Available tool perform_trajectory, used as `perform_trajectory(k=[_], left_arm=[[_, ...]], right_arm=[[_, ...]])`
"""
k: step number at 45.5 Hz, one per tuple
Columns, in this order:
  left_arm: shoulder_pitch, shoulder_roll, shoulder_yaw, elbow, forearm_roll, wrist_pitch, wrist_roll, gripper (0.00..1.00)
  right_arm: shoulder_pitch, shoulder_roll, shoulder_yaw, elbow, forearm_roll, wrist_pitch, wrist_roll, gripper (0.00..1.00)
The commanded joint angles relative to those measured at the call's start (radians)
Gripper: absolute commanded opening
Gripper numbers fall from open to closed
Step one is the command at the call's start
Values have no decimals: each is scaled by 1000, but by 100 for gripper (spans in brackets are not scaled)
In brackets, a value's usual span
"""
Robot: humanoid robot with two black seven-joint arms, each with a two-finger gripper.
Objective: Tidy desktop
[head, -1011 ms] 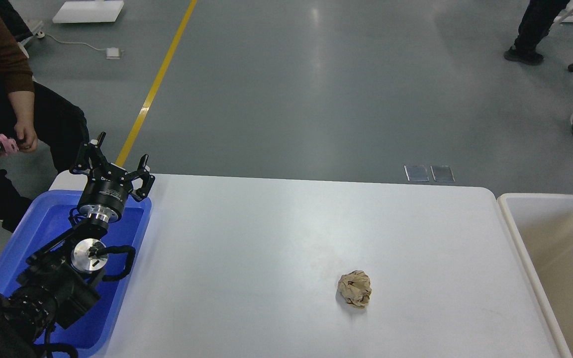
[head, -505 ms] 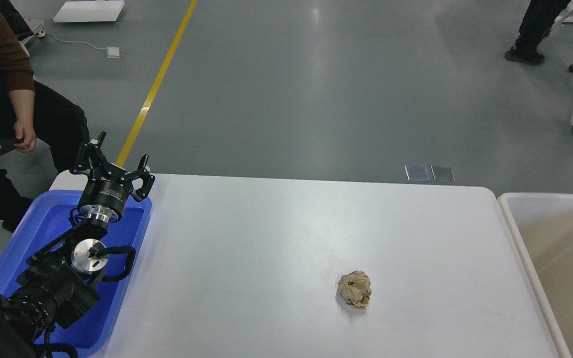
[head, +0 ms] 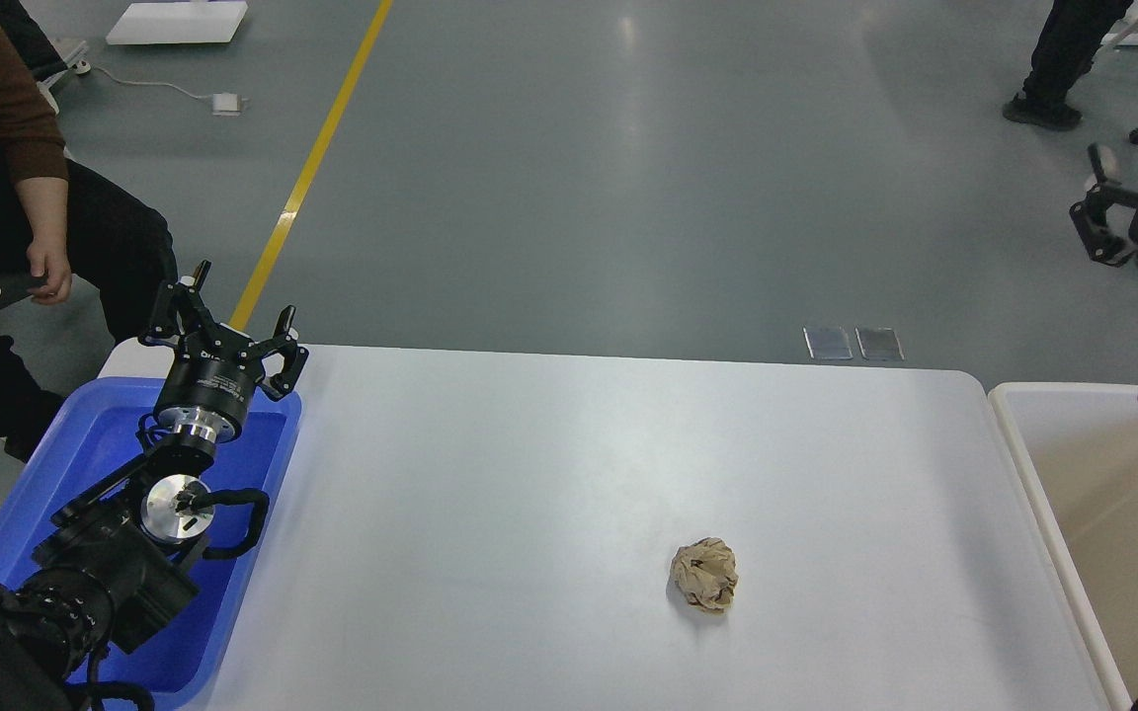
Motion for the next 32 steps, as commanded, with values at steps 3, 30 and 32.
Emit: perform_trajectory(k=[3,30,32], left_arm=[[0,0,0,0,0,0,0,100],[0,0,0,0,0,0,0,100],[0,0,0,0,0,1,0,100]], right_arm=[[-14,118,0,-26,-4,6,0,100],[-60,117,-86,-88,-14,11,5,100],[-57,115,-86,-88,-14,11,5,100]])
